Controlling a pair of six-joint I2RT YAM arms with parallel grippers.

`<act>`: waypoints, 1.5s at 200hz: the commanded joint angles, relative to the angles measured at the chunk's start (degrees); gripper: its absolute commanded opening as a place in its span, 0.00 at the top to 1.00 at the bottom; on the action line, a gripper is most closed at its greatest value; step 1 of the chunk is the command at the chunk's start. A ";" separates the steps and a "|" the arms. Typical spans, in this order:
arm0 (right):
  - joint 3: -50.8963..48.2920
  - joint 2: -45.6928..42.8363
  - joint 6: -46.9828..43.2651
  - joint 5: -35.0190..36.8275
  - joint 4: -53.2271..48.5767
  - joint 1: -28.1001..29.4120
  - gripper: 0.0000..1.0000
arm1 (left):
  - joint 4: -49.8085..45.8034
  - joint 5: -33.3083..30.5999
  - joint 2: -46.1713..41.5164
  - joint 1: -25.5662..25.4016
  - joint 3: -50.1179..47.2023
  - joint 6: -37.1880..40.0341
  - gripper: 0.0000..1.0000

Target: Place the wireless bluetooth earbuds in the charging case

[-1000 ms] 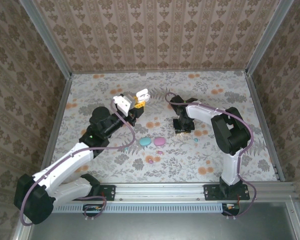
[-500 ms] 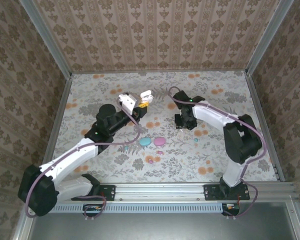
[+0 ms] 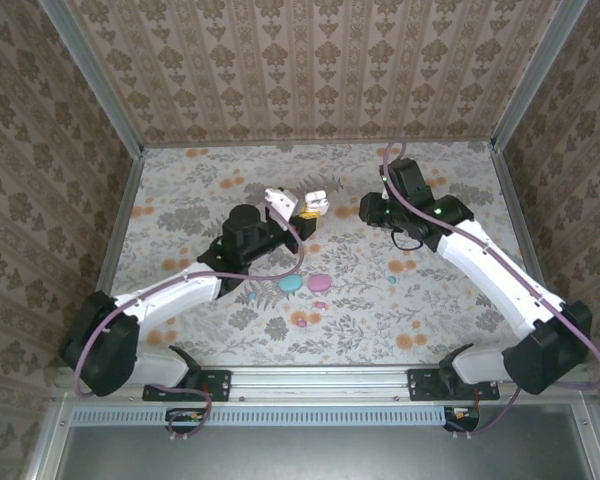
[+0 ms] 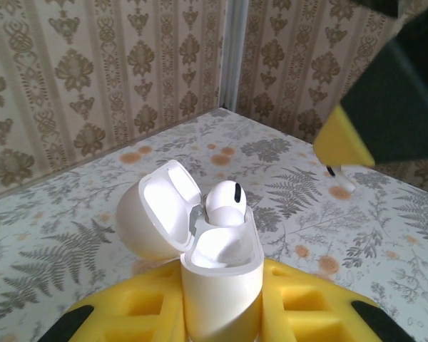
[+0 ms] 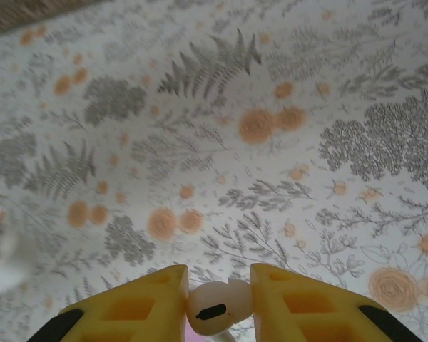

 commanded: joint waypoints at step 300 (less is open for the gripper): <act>-1.62 0.44 5.89 -4.48 22.92 8.42 0.70 | 15.42 -2.14 4.81 -3.84 4.52 -8.84 0.76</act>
